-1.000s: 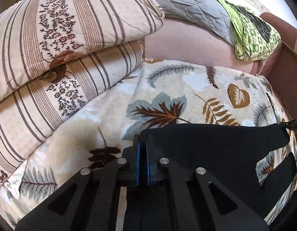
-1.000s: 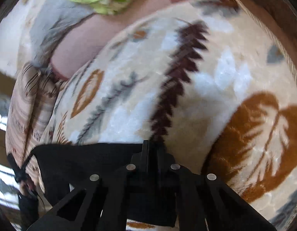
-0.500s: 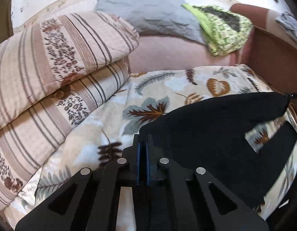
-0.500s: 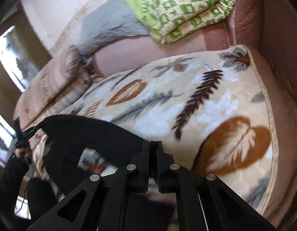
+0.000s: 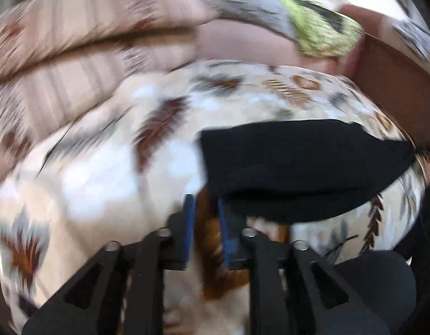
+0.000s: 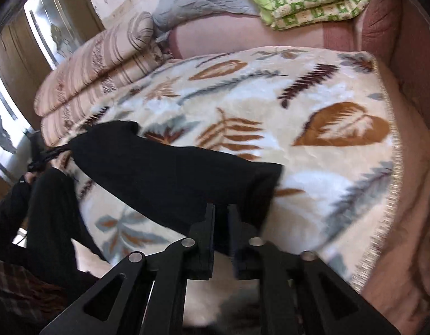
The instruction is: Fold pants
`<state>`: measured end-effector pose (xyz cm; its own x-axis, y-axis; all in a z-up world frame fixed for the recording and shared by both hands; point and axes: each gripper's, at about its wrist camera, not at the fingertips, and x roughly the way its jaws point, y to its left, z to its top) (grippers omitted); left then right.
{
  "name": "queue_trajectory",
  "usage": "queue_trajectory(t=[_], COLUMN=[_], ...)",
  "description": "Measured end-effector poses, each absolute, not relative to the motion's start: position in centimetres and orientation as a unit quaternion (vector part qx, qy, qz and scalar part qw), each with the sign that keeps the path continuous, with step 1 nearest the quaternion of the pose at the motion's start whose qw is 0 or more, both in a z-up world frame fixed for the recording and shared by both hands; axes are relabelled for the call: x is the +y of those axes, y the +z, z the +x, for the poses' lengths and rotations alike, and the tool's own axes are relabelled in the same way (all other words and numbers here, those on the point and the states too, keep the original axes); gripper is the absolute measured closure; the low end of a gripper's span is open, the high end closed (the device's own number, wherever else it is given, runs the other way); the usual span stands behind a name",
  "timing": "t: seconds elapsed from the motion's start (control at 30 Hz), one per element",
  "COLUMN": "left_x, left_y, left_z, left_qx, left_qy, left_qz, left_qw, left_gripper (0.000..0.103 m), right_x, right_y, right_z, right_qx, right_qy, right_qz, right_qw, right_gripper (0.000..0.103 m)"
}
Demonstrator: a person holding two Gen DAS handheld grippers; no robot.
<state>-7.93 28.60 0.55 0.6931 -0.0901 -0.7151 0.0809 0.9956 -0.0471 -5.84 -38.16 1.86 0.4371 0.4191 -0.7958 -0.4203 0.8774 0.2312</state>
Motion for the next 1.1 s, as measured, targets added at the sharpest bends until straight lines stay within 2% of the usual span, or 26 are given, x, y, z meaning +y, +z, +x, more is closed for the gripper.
queue_trajectory(t=[0.03, 0.1, 0.3, 0.4, 0.53, 0.6, 0.77, 0.9, 0.93, 1.0, 1.03, 1.1], left_x=[29.3, 30.0, 23.5, 20.0, 19.5, 19.8, 21.3, 21.4, 21.3, 21.1, 20.6, 19.6], left_y=[0.8, 1.8, 7.1, 5.9, 0.5, 0.1, 0.0, 1.4, 2.0, 3.1, 3.8, 4.4], left_z=[-8.4, -9.0, -8.5, -5.6, -2.0, -2.7, -4.6, -4.8, -4.8, -4.5, -4.4, -3.9], left_qx=[0.386, 0.375, 0.339, 0.385, 0.515, 0.517, 0.527, 0.514, 0.506, 0.489, 0.479, 0.476], left_qy=[-0.025, 0.005, -0.147, -0.187, -0.187, -0.2, -0.217, -0.214, -0.213, -0.222, -0.227, -0.228], left_qz=[-0.021, -0.042, -0.033, 0.013, 0.017, 0.007, -0.024, -0.025, -0.024, -0.029, -0.03, -0.021], left_qw=[0.922, 0.926, 0.928, 0.904, 0.836, 0.832, 0.821, 0.831, 0.835, 0.843, 0.847, 0.849], left_gripper=[0.081, 0.078, 0.074, 0.071, 0.072, 0.072, 0.075, 0.075, 0.075, 0.074, 0.074, 0.072], right_x=[-38.4, -38.8, -38.3, -36.0, -32.1, -31.9, -32.6, -30.5, -29.9, -28.9, -28.6, -29.7], right_y=[1.9, 2.5, 6.5, 7.2, 2.2, -1.4, -0.2, 2.8, 3.0, 1.0, -0.6, -2.6], right_z=[-6.0, -6.3, -6.2, -5.5, -3.7, -2.9, -2.5, -2.3, -1.9, 0.0, 1.1, 3.2], right_qx=[0.477, 0.474, 0.43, 0.433, 0.527, 0.58, 0.564, 0.511, 0.503, 0.522, 0.545, 0.556], right_qy=[0.238, 0.227, 0.226, 0.255, 0.266, 0.244, 0.238, 0.252, 0.258, 0.237, 0.21, 0.194], right_qz=[-0.005, -0.009, 0.026, 0.024, -0.077, -0.119, -0.121, -0.132, -0.129, -0.156, -0.171, -0.129], right_qw=[0.846, 0.851, 0.874, 0.864, 0.804, 0.768, 0.781, 0.811, 0.815, 0.804, 0.793, 0.798], right_gripper=[0.075, 0.069, 0.069, 0.069, 0.07, 0.072, 0.073, 0.068, 0.062, 0.059, 0.061, 0.058])
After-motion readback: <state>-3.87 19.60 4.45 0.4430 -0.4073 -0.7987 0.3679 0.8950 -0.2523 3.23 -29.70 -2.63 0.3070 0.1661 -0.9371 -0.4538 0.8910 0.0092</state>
